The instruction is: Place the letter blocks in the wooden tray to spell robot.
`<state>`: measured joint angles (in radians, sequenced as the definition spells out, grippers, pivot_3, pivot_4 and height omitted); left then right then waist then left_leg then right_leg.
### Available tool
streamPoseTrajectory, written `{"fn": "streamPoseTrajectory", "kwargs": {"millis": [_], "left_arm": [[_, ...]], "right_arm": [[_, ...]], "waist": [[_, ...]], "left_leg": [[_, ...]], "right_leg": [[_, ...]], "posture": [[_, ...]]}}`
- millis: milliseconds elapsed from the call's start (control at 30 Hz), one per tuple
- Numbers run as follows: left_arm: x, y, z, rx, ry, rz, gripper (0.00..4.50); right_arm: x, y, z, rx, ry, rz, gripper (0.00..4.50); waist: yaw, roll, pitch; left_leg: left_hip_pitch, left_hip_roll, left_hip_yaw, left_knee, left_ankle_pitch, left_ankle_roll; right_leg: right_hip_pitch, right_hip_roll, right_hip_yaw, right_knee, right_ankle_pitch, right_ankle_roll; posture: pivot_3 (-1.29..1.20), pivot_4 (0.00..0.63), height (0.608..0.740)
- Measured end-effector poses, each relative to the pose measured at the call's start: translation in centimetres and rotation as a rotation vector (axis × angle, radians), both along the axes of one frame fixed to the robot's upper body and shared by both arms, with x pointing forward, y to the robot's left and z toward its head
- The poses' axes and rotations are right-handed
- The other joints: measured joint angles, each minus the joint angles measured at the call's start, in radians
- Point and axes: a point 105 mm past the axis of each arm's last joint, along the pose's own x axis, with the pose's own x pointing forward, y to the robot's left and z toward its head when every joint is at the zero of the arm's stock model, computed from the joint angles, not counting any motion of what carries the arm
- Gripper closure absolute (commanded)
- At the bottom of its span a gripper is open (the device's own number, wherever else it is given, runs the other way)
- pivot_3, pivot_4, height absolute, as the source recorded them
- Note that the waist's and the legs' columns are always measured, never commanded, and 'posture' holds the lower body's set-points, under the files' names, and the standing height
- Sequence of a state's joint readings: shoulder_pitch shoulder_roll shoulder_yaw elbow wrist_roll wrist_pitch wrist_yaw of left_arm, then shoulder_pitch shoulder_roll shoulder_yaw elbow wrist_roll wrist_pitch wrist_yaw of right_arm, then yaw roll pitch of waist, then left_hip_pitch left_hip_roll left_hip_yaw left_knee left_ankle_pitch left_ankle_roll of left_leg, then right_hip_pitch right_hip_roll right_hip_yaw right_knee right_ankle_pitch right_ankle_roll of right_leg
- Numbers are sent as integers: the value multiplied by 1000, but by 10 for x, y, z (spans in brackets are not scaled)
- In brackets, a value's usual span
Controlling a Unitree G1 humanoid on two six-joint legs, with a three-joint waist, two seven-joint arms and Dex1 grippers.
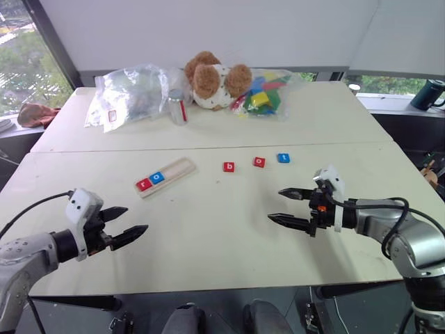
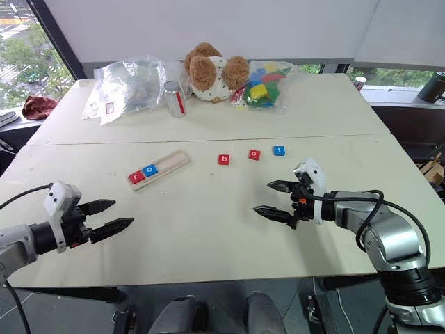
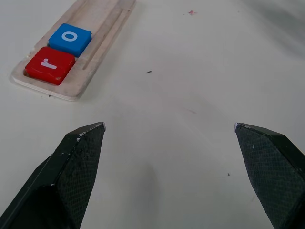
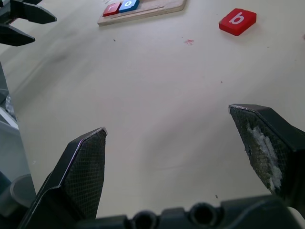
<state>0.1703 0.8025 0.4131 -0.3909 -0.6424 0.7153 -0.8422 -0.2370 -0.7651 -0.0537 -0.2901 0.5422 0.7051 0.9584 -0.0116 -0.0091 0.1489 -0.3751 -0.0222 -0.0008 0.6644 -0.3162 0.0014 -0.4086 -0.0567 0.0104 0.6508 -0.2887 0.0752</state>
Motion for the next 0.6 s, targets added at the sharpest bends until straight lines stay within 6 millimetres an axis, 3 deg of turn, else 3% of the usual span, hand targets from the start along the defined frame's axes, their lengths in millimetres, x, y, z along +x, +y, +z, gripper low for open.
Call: {"fn": "streamPoseTrajectory", "kwargs": {"millis": [600], "left_arm": [[3,3,1,17,-15,31,20]], "right_arm": [[6,0,-4,-21,-6,7,26]], "waist": [[0,0,0]], "left_leg": [[0,0,0,0,0,0]], "right_leg": [[0,0,0,0,0,0]], "posture": [[0,150,740]]}}
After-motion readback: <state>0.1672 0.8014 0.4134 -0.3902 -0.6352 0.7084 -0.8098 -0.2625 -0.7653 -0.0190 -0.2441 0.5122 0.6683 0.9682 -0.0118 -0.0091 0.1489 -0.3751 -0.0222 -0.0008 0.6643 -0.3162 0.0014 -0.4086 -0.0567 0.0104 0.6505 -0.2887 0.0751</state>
